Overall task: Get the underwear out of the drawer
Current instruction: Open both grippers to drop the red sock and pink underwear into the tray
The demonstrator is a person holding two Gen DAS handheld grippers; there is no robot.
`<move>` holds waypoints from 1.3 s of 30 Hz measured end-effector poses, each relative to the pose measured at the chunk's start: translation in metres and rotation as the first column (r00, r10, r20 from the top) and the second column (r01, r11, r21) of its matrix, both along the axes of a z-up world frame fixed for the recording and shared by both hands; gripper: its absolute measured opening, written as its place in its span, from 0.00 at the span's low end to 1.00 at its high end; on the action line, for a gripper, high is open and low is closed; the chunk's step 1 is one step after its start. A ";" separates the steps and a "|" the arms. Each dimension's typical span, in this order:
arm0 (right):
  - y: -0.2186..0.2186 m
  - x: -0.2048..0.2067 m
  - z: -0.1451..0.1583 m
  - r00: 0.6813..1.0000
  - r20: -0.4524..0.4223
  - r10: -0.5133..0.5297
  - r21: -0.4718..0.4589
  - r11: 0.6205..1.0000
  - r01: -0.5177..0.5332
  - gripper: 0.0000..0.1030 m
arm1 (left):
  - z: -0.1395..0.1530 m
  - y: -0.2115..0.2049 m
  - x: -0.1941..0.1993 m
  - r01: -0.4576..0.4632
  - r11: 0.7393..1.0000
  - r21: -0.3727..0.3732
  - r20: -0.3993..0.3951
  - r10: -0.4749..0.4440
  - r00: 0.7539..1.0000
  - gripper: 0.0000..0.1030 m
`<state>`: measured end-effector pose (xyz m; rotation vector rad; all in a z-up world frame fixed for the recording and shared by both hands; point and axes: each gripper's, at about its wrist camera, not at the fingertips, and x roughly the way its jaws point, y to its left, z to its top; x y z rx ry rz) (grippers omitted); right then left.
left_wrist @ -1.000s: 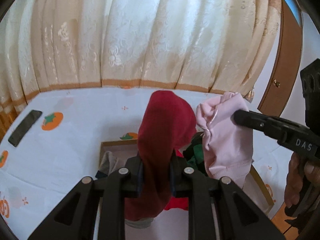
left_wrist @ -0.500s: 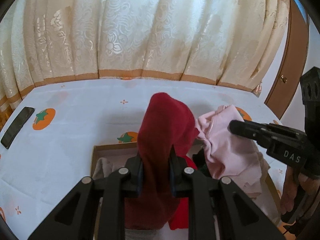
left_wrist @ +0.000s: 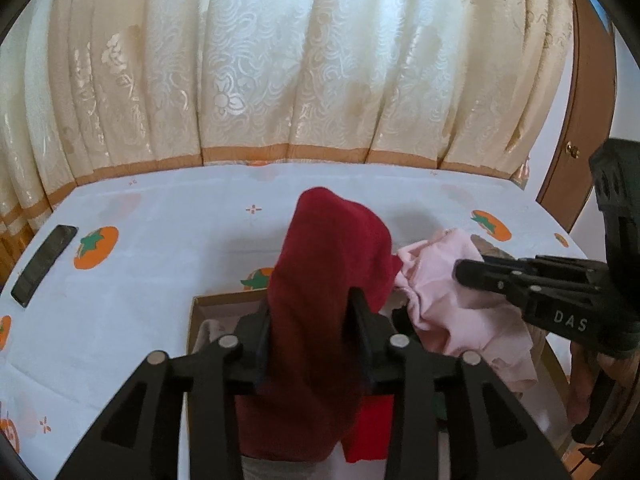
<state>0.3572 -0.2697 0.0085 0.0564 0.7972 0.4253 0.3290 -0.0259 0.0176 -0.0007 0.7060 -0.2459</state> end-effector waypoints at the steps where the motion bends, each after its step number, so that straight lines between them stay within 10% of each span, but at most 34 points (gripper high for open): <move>1: 0.000 -0.001 0.001 1.000 0.002 -0.003 -0.003 1.000 0.003 0.19 | 0.001 0.000 -0.001 0.003 1.000 0.001 0.003 -0.003 1.000 0.37; 8: -0.005 -0.017 0.011 0.999 0.034 -0.012 0.005 1.000 0.012 0.47 | 0.011 -0.002 -0.016 0.014 1.000 0.017 0.046 -0.015 0.999 0.49; 39: -0.005 -0.186 0.050 0.977 0.086 0.197 -0.031 0.980 -0.195 0.56 | 0.035 0.003 -0.161 0.156 0.987 0.046 0.116 -0.161 0.980 0.55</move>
